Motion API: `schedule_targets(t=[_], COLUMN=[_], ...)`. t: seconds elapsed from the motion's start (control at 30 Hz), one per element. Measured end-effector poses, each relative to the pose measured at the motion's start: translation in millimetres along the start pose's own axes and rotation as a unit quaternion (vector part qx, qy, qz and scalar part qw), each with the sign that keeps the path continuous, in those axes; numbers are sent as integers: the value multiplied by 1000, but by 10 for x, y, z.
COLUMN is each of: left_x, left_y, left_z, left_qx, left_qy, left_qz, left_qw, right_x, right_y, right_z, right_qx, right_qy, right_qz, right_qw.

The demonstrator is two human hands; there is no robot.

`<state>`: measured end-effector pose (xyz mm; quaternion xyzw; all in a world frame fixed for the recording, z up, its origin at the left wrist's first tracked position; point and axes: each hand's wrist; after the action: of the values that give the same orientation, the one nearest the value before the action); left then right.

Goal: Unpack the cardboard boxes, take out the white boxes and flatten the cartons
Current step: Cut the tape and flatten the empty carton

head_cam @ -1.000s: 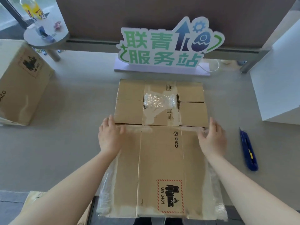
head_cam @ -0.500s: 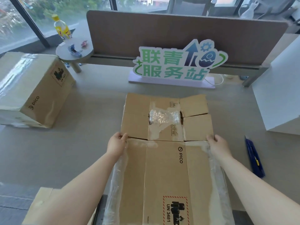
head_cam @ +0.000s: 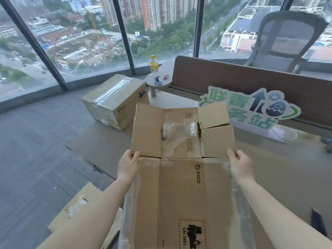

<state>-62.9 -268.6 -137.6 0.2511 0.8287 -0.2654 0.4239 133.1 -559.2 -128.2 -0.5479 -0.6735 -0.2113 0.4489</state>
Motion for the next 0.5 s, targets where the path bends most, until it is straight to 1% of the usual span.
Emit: schedule_targets(t=[0.13, 0.27, 0.37, 0.5], left_x=[174, 426, 705, 1123], left_y=[-387, -825, -1125, -1591], left_z=[-483, -1031, -1473, -2025], left_qx=[-82, -165, -226, -309], left_qy=[-21, -43, -59, -68], left_qz=[-15, -52, -76, -129], left_qw=[996, 984, 969, 940], right_x=[369, 849, 1164, 1595], right_y=[-25, -161, -343, -745], right_z=[253, 724, 1197, 1888], right_qx=[58, 124, 175, 250], right_qy=[-6, -13, -8, 0], right_qz=[-60, -132, -157, -188], right_qw=[996, 983, 972, 950])
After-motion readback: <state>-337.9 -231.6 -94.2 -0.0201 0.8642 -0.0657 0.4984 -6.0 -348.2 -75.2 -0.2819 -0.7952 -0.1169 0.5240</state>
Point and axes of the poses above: each hand's wrist, its own y-axis towards the middle knuckle, its own z-axis out of the palm, x = y × z, and after that the axes turned 11 degrees about x, right-handed
